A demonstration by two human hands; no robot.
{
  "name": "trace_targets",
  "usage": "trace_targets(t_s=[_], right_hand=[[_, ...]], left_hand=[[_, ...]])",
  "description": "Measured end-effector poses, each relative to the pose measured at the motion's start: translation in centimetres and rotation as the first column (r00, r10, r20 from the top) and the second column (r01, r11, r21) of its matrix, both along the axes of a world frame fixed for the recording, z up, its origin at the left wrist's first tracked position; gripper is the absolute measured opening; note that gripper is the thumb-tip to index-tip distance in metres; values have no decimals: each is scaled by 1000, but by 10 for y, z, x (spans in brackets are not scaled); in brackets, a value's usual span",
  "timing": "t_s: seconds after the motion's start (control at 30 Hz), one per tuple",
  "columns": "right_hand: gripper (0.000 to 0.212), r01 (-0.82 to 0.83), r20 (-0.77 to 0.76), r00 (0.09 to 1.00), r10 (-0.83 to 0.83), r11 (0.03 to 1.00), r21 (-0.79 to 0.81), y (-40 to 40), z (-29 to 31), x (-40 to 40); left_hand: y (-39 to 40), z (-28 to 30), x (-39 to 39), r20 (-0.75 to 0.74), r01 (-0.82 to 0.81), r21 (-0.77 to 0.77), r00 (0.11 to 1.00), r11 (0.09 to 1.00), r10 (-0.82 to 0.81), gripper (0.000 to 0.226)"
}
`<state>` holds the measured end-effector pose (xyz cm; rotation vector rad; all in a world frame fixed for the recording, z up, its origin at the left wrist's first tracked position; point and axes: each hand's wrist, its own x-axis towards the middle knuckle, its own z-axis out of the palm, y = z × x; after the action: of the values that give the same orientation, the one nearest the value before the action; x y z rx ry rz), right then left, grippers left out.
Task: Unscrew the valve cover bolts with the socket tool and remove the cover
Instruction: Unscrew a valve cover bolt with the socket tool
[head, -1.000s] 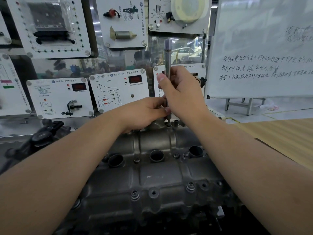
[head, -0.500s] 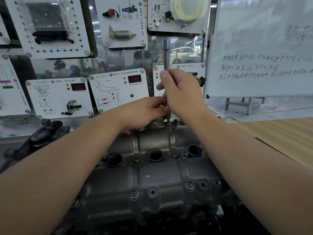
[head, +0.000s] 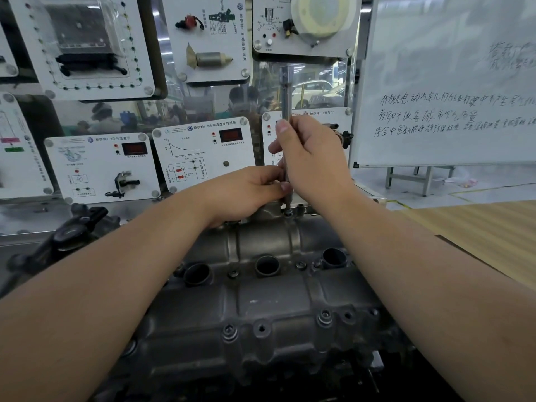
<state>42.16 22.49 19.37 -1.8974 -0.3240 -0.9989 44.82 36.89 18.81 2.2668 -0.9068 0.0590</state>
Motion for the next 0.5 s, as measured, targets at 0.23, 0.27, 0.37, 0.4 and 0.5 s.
trace_targets(t_s=[0.23, 0.27, 0.37, 0.4, 0.5], right_hand=[[25, -9, 17, 1000, 9, 1000, 2, 0, 0, -3], [27, -8, 17, 1000, 8, 1000, 0, 1, 0, -3], [33, 1, 9, 1000, -1, 1000, 0, 1, 1, -2], [35, 3, 4, 1000, -3, 1000, -2, 0, 1, -2], [40, -8, -14, 1000, 8, 1000, 3, 0, 1, -2]], left_hand=[[1, 0, 2, 0, 6, 6, 1000, 1000, -6, 26], [1, 0, 2, -2, 6, 6, 1000, 1000, -6, 26], [1, -1, 2, -17, 15, -11, 1000, 1000, -15, 27], [1, -1, 1, -20, 16, -14, 1000, 1000, -16, 27], [0, -1, 2, -15, 16, -8, 1000, 1000, -17, 26]])
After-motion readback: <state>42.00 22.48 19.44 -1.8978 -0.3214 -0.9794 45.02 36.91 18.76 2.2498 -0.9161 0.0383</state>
